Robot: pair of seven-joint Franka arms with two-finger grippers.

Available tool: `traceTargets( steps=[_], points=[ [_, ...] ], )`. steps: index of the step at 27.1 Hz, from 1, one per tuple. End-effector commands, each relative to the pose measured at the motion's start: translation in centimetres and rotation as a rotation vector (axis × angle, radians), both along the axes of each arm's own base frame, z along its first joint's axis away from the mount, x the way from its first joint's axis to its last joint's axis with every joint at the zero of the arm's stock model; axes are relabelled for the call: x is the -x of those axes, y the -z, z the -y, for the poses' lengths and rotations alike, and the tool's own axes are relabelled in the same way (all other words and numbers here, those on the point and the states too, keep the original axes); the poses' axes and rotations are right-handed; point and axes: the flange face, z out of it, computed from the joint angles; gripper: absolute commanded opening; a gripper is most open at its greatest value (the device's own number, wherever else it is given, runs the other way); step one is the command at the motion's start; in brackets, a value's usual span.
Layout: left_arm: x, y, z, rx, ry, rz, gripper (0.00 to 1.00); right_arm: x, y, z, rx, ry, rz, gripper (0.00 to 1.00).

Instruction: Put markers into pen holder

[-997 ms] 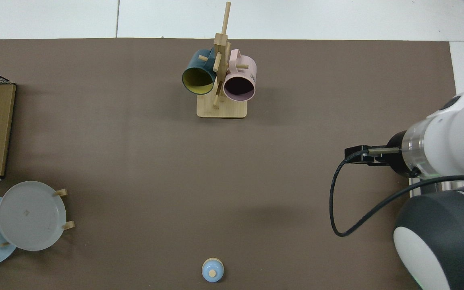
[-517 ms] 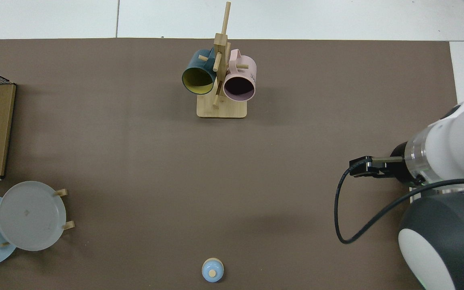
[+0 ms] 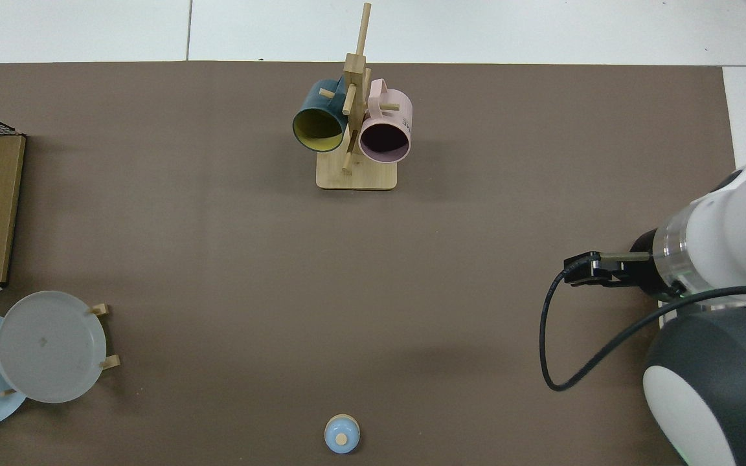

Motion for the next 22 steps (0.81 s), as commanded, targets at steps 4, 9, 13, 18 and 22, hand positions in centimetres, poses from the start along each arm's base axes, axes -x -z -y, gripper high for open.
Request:
traceTargets(
  steps=[4, 9, 13, 18, 22],
  points=[
    [0.8, -1.7, 5.8, 0.150, -0.118, 0.035, 0.99, 0.0, -0.5, 0.7, -0.015, 0.010, 0.018, 1.00],
    [1.0, -1.7, 6.9, 0.204, -0.159, 0.049, 1.00, 0.0, -0.6, 0.6, -0.016, 0.008, 0.020, 1.00],
    [1.2, -1.3, 7.7, 0.257, -0.217, 0.046, 1.00, 0.0, -0.5, 0.6, -0.015, 0.008, 0.018, 1.00],
    [1.1, -1.5, 8.7, 0.267, -0.232, 0.059, 1.00, 0.0, -0.6, 0.7, -0.016, 0.010, 0.020, 1.00],
    [1.2, -1.4, 9.1, 0.279, -0.236, 0.048, 1.00, 0.0, -0.6, 0.6, -0.016, 0.008, 0.020, 1.00]
  ],
)
